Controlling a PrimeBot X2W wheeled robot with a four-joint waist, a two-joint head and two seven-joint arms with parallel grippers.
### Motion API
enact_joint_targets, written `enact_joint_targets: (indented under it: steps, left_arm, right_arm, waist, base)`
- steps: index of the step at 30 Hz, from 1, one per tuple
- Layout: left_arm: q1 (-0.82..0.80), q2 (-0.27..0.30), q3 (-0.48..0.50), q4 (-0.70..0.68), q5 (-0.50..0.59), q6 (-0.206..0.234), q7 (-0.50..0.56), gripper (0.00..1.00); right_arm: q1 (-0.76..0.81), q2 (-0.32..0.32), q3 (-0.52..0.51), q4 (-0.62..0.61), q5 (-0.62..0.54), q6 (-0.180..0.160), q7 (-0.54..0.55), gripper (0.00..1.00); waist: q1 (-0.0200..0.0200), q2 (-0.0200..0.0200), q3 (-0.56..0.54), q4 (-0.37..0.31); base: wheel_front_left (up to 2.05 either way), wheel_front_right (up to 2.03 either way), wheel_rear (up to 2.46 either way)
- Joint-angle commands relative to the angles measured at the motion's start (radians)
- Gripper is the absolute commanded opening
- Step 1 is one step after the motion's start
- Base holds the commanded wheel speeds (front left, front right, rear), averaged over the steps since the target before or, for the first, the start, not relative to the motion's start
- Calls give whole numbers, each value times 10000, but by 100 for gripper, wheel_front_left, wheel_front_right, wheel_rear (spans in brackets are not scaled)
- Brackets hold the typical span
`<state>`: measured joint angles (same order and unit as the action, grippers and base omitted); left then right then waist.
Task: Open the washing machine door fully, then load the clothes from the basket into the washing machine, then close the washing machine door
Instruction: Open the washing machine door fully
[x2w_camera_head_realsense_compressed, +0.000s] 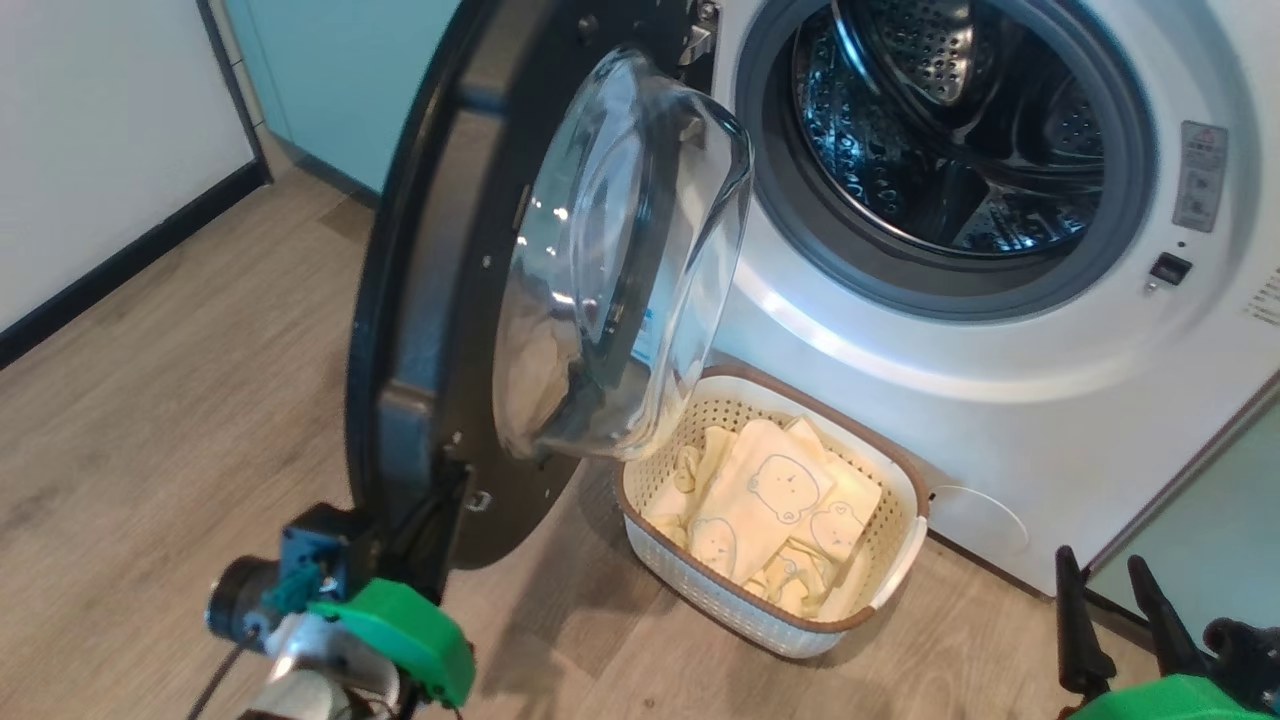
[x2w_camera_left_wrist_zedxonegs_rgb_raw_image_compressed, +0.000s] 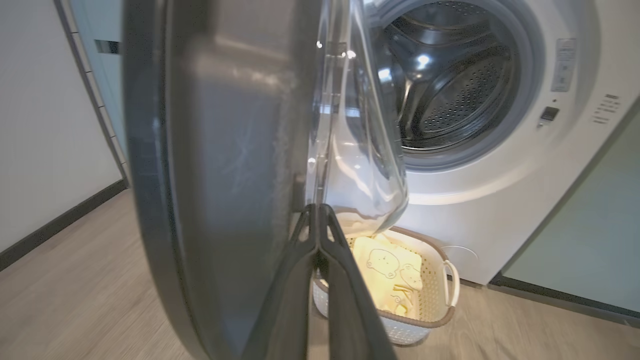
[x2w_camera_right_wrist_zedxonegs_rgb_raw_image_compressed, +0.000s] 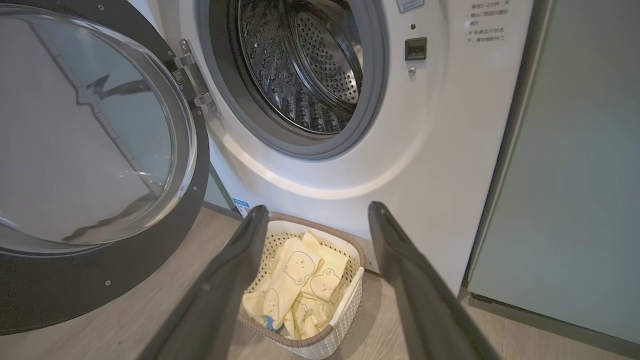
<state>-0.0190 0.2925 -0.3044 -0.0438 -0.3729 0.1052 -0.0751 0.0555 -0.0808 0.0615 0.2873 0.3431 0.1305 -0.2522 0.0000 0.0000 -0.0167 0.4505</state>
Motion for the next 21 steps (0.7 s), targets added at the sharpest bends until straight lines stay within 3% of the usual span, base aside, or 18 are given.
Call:
enact_joint_targets:
  steps: [1, 21]
  left_arm:
    - [-406, 261, 619, -135, -94, 88, -151, 0]
    - [-1887, 270, 1940, 2837, -847, 11, -1607, 0]
  right_arm:
    - [-499, -79, 200, -281, 60, 2, -95, 100]
    - [-621, -221, 411, -250, 116, 2, -95, 100]
  waist:
    - [0, 0, 44, 80]
    - [0, 0, 366, -97]
  base:
    - [0, 0, 0]
    - [0, 0, 0]
